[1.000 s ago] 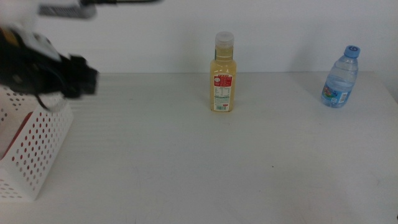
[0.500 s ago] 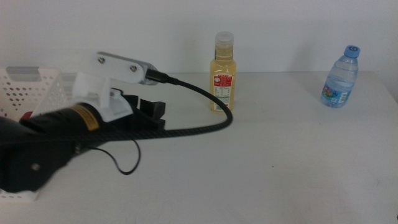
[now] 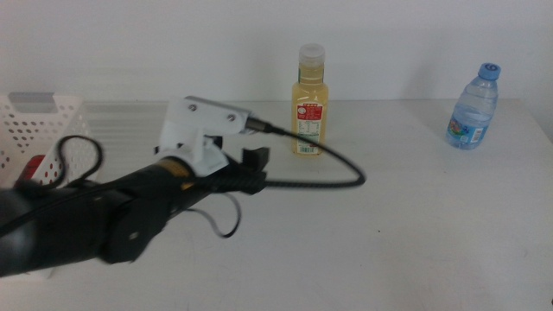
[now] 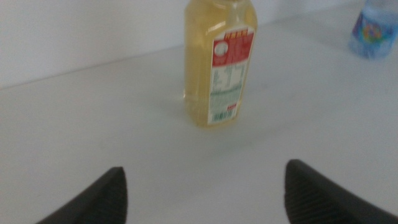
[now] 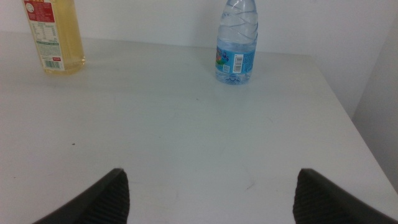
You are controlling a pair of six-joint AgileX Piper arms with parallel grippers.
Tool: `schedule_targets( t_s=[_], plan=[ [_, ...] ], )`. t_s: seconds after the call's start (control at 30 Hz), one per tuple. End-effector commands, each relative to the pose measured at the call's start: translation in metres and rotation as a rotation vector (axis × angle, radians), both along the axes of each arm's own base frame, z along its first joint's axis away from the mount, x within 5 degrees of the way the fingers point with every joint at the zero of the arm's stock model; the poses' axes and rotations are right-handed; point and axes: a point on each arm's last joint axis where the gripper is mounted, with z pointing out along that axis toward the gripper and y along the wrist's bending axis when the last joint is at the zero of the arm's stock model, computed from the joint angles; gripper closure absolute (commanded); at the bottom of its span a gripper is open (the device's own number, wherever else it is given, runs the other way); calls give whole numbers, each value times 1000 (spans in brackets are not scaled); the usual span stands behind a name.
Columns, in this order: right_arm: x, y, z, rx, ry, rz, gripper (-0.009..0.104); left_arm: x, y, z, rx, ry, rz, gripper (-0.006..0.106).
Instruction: Use arms to grab the bottles and put them into the dustbin to the left of the table.
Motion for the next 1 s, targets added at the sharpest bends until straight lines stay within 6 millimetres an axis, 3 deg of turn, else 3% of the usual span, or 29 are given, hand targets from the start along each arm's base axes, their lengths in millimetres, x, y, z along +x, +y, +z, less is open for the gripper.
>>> schedule_targets(
  t_s=[0.0,0.17,0.47,0.67,0.97],
  plan=[
    [-1,-1,11,-12,-105,-7,25,11,-13,26,-124,-132,28,12],
    [-1,-1,11,-12,-105,-7,25,27,-50,23,-72,-164,9,11],
    [-1,-1,11,-12,-105,-7,25,65,-90,19,-93,-226,93,12],
    [-1,-1,11,-12,-105,-7,25,92,-104,4,-94,-226,107,12],
    [-1,-1,11,-12,-105,-7,25,123,-105,-6,-106,-244,143,12]
  ],
)
